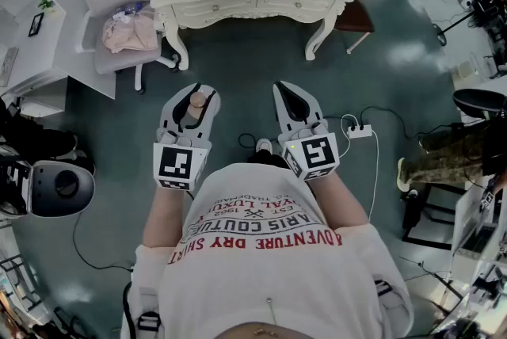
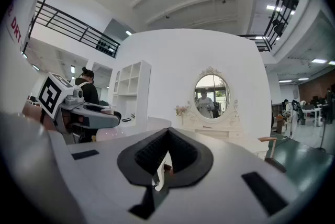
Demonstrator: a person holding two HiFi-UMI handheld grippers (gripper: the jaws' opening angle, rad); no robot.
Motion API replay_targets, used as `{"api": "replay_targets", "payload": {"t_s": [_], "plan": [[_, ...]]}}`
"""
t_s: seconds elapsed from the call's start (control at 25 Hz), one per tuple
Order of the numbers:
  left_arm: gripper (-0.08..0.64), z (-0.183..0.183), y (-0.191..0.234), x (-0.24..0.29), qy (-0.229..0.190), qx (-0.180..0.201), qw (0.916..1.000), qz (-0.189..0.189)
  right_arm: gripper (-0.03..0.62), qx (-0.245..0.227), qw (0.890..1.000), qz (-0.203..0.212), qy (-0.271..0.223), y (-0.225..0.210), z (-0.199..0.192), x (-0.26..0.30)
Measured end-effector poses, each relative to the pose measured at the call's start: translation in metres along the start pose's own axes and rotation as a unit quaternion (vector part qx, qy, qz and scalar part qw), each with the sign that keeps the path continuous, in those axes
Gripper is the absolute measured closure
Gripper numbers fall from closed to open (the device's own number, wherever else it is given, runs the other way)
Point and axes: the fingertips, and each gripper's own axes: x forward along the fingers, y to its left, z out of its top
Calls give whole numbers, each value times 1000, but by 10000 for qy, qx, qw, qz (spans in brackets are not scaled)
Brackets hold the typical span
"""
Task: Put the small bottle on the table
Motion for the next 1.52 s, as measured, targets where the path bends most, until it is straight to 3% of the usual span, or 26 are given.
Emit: {"api": "replay_targets", "payload": {"t_s": [0.84, 1.16, 1.52], "plan": [[430, -5, 21, 25, 125, -95, 9999, 35, 594, 256, 9997, -21, 52, -13, -4, 30], [430, -16, 41, 90, 279, -148, 9992, 240, 594, 413, 9988, 172, 174, -63, -26, 85], [430, -1, 71, 227, 413, -277, 9970, 596, 594, 419, 9965, 643, 317, -168, -24, 188]]}}
